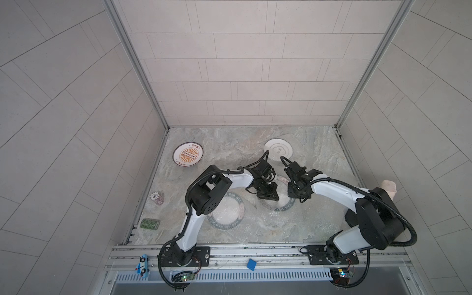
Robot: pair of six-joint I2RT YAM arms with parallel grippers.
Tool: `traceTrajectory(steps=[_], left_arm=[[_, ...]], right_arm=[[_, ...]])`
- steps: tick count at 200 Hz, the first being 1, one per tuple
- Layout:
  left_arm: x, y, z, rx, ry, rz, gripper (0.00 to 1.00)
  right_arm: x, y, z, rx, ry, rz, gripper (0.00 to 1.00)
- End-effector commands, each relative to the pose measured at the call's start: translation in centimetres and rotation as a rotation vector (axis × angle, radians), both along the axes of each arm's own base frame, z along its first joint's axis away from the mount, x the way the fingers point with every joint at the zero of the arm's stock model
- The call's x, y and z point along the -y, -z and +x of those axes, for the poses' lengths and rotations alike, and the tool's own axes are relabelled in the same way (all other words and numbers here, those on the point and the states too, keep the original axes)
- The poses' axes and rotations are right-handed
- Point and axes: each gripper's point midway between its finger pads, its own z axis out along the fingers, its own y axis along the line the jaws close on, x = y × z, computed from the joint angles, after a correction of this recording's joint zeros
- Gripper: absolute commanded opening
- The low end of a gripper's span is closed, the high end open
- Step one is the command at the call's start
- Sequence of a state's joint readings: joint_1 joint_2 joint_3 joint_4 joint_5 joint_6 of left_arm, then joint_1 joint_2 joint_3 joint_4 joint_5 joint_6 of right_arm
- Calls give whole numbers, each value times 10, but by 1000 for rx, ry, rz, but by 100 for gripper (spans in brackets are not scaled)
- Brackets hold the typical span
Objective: Unpack dinner plates from bubble wrap
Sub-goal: Unwrap the bubble wrap at the center of the board.
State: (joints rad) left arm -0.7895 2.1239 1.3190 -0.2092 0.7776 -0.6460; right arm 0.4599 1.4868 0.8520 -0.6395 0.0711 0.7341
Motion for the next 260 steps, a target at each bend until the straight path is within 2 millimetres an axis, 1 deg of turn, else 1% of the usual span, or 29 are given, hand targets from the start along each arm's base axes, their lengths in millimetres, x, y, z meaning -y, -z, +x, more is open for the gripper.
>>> traceTrajectory(steps=[1,10,26,48,59,76,87,99,130,168,197,219,230,248,260], left_arm=[[-45,55,-10,-62,-69,237,7],[-46,56,-8,-61,-76,242,7],[-49,59,-7,-64,-86,257,7],[-62,67,-6,-69,-114,315,7],[-70,71,-6,-77,-140,339,7],[-85,77,-2,-87,-189,372,7],[-91,79,-1,-89,-207,372,7],[-96,81,0,-87,-216,384,7],[-102,85,0,-107,-252,410,7],[-107,88,0,-109,-270,426,7],[-108,91,-1,-117,-270,431,7],[-109,92,-1,-119,-274,436,7],[-109,93,0,-120,-275,438,7],[-109,92,0,-120,-276,439,7],[-109,92,-1,-120,-276,438,7]], right_arm=[[8,-3,-1,9,16,-38,4],[7,-4,-1,6,14,-36,0],[9,-6,-2,7,14,-42,0],[14,-9,-3,-3,17,-48,0],[17,-7,-3,-7,34,-5,0],[18,-3,-1,-18,68,118,0],[18,-2,2,-20,85,182,0],[20,-3,4,-14,91,208,0],[22,1,5,-41,97,258,0],[42,-4,1,-30,153,271,0],[40,0,-1,-41,190,369,0],[40,2,1,-31,219,428,0],[44,1,2,-25,230,425,0],[56,-3,0,-21,236,351,0],[59,-4,-1,-20,229,328,2]])
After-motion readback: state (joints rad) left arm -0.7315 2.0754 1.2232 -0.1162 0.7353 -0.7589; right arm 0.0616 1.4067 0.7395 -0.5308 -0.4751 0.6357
